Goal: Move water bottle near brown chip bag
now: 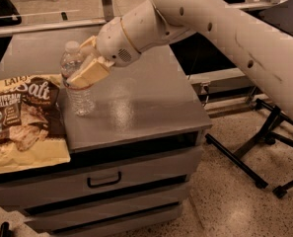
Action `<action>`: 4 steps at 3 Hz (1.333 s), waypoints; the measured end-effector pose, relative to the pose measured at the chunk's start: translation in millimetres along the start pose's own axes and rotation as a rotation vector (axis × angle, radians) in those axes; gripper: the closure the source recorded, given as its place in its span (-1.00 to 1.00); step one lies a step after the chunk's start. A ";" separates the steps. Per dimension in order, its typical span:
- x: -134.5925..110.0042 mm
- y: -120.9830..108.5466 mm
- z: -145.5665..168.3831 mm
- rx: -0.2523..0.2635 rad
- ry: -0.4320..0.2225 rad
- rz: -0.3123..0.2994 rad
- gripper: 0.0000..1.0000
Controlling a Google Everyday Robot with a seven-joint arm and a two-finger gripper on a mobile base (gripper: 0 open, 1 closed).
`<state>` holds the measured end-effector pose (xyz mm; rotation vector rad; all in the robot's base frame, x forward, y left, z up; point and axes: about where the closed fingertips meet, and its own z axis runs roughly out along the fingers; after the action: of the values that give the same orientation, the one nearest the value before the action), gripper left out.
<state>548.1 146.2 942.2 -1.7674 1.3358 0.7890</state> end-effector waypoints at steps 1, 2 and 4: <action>-0.4 0.2 0.4 -0.001 0.000 0.000 -0.82; -1.4 0.9 1.7 -0.004 -0.001 -0.002 -1.00; 0.3 4.4 -10.9 0.020 0.012 -0.024 -1.00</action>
Offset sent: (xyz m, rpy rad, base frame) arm 0.0000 0.0001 0.0001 0.0000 0.0000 0.0002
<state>544.1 136.0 946.7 -1.7718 1.3241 0.7503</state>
